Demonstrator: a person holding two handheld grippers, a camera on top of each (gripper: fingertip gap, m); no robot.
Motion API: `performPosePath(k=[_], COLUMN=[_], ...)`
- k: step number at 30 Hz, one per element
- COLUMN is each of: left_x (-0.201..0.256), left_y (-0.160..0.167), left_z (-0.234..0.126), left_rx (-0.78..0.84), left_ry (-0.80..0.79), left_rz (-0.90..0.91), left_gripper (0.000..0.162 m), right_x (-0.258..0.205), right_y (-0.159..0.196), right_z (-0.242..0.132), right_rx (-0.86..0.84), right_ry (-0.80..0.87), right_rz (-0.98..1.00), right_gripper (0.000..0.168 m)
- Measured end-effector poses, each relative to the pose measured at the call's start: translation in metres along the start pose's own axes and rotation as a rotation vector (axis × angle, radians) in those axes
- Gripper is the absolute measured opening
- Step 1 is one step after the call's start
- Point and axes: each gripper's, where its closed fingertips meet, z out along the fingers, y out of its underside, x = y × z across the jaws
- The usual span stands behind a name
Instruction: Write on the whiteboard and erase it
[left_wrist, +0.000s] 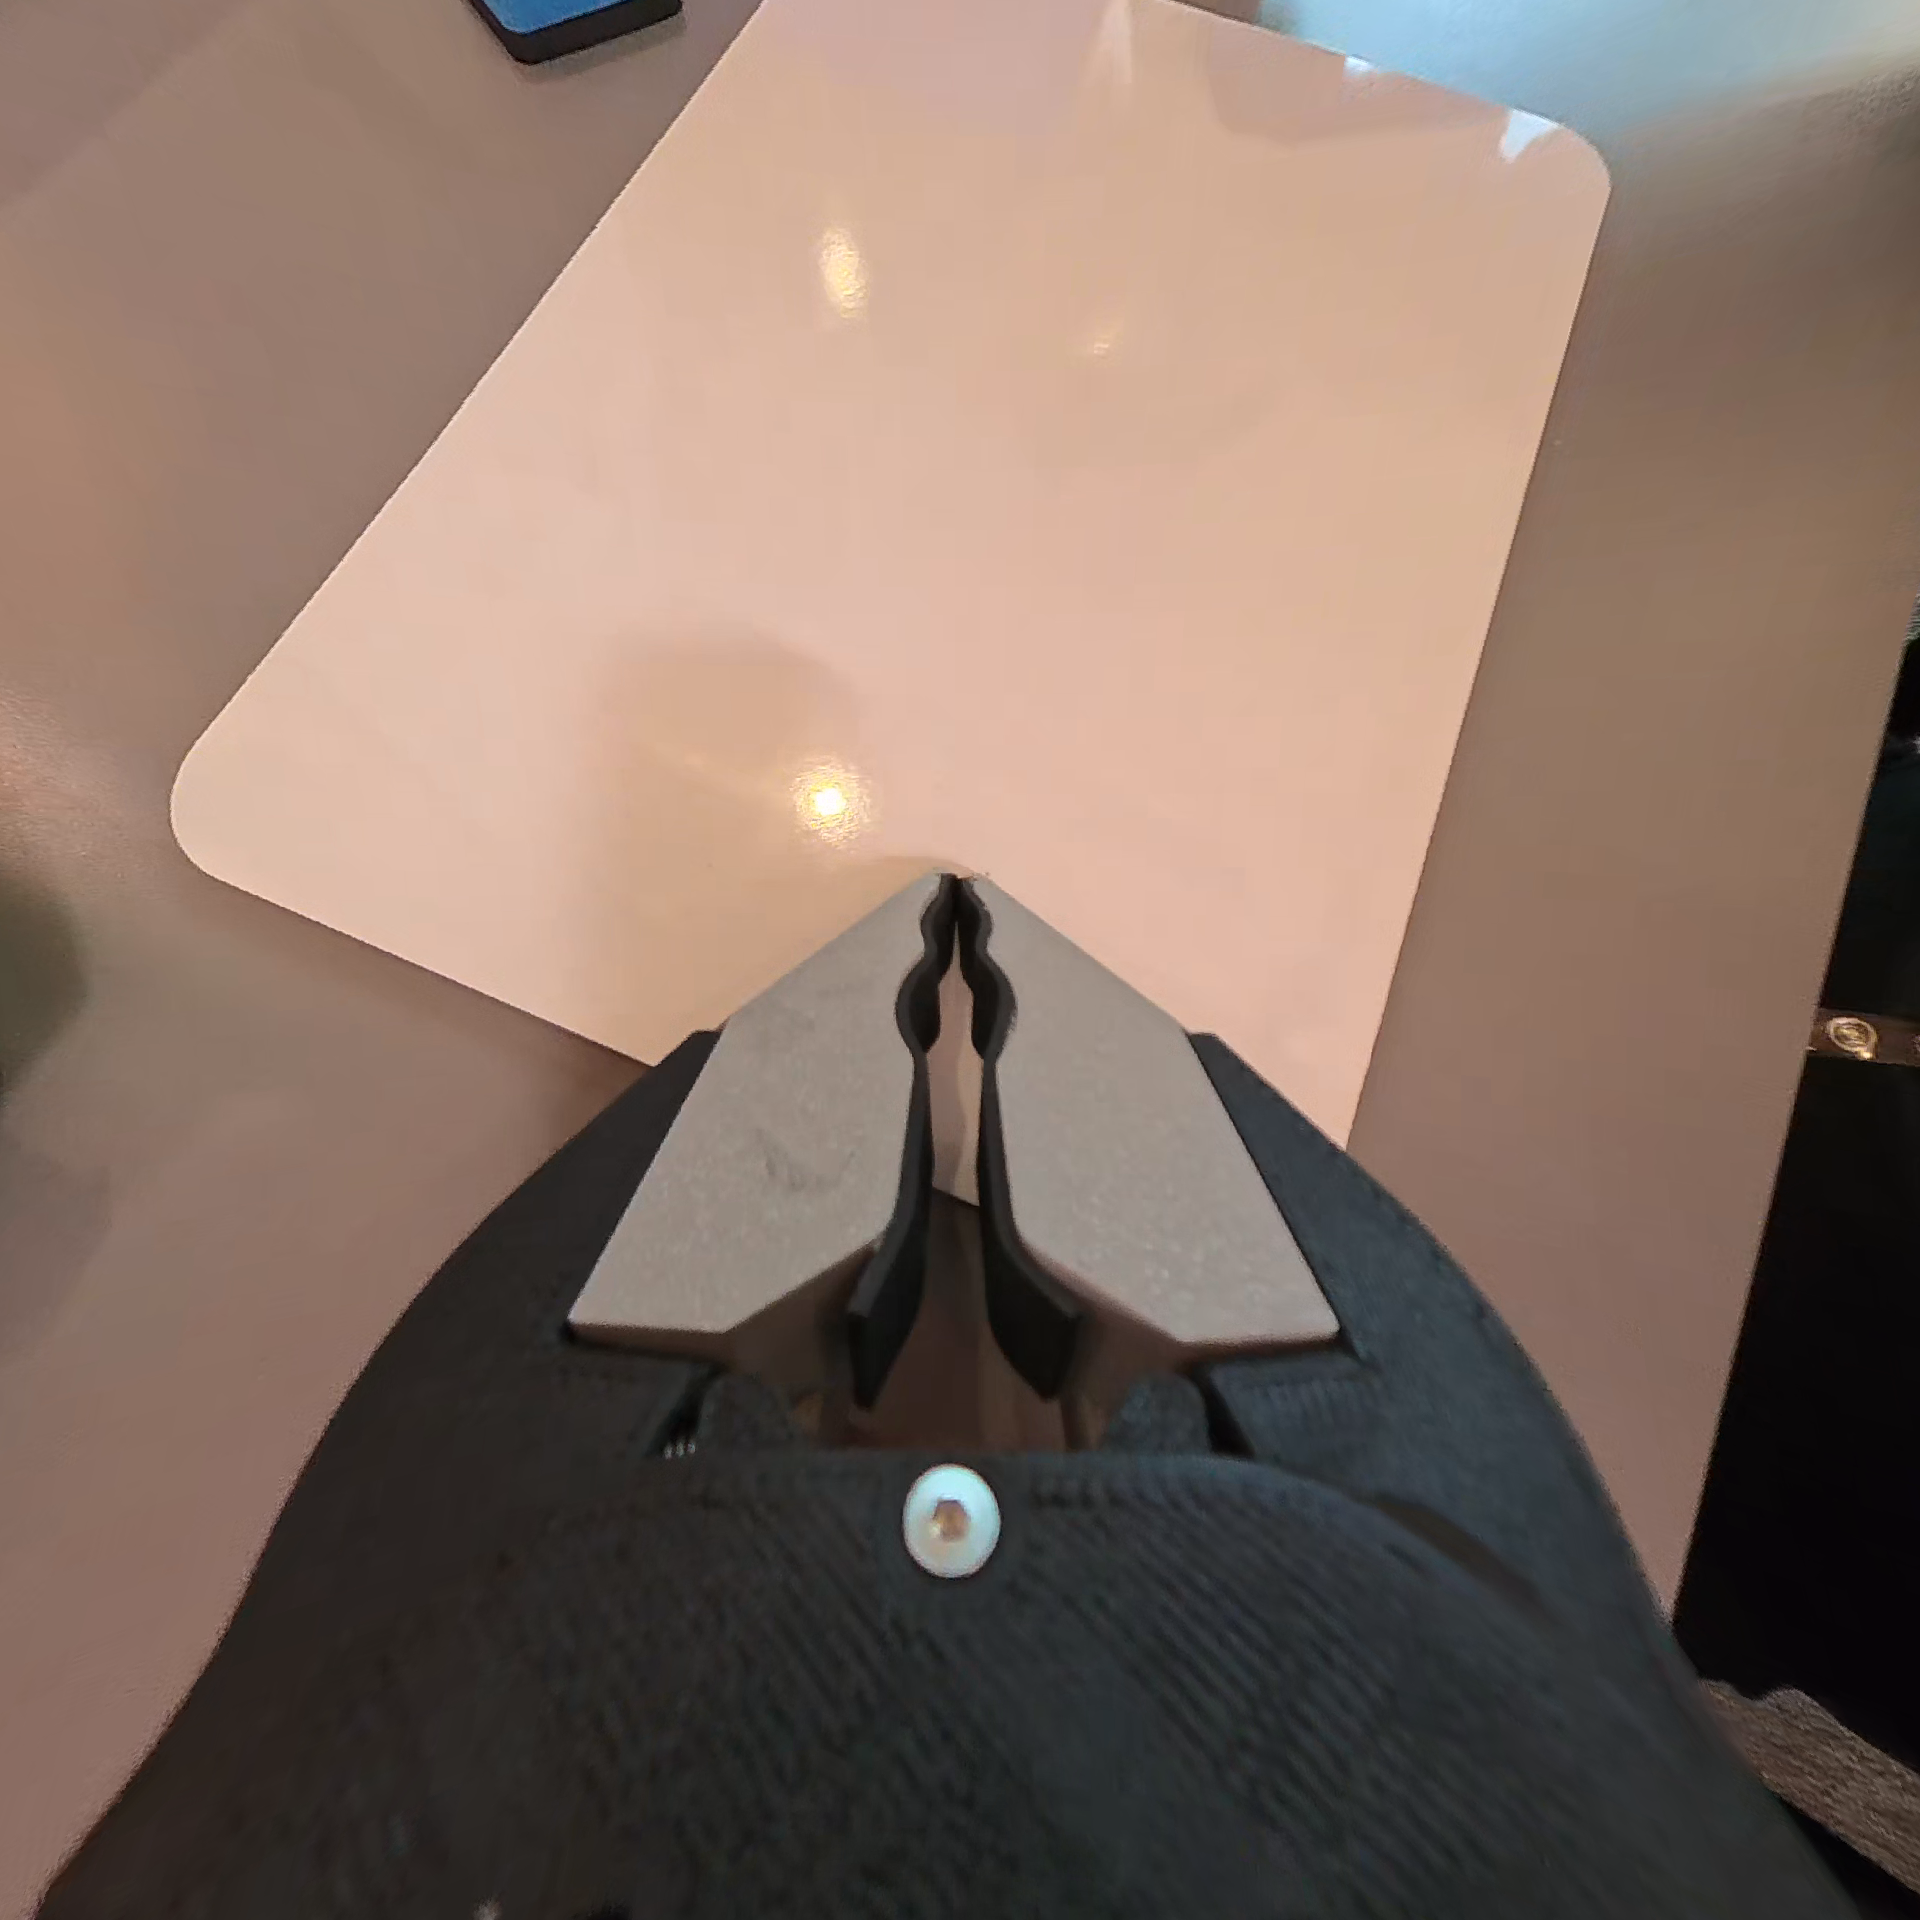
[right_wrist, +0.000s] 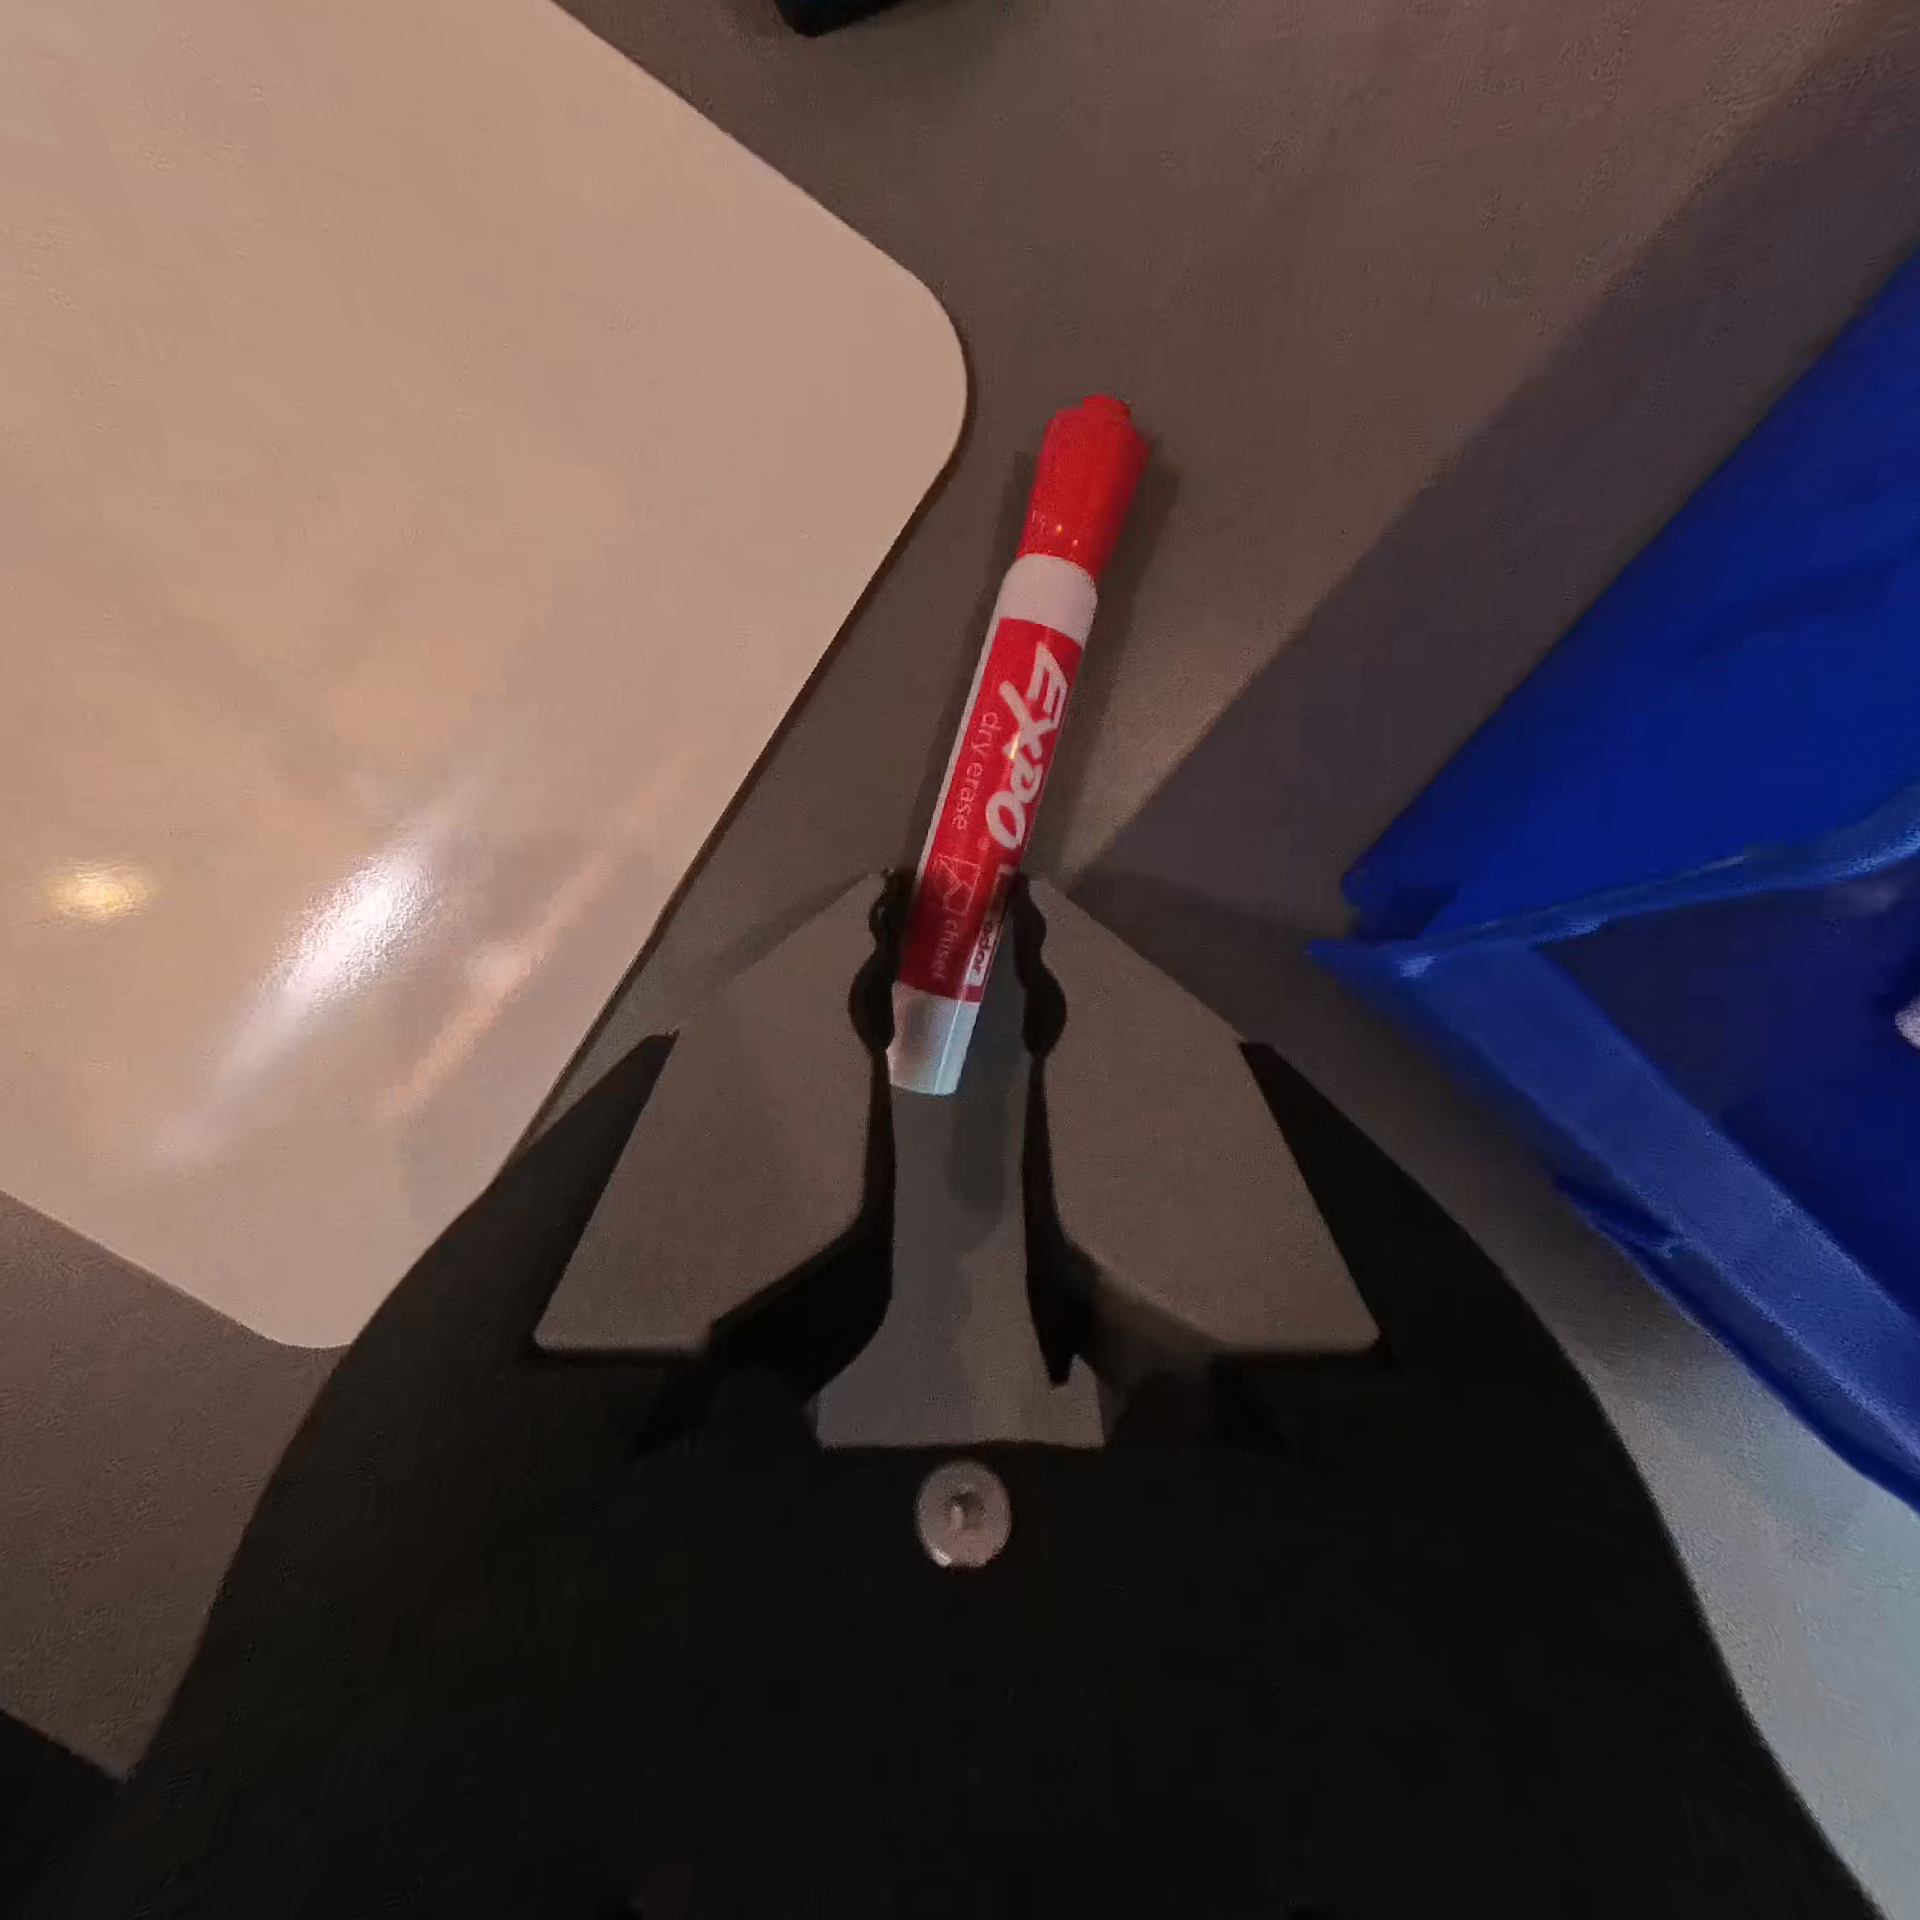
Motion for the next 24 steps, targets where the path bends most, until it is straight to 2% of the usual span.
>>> performPosePath(k=[13,18,24], left_x=[0.0,0.001,0.001], left_y=[0.0,0.0,0.0], left_z=[0.0,-0.001,-0.001], left_rx=[0.002,0.002,0.003], left_ry=[0.003,0.009,0.031], left_rz=[-0.022,-0.018,-0.039], left_gripper=[0.0,0.0,0.0], right_x=[-0.014,-0.013,-0.012], right_y=[-0.016,-0.005,-0.004], right_z=[-0.012,-0.002,-0.003], right_rx=[0.258,0.231,0.273], right_ry=[-0.105,-0.082,-0.115], right_rz=[0.028,-0.013,-0.009], right_gripper=[0.015,0.016,0.016])
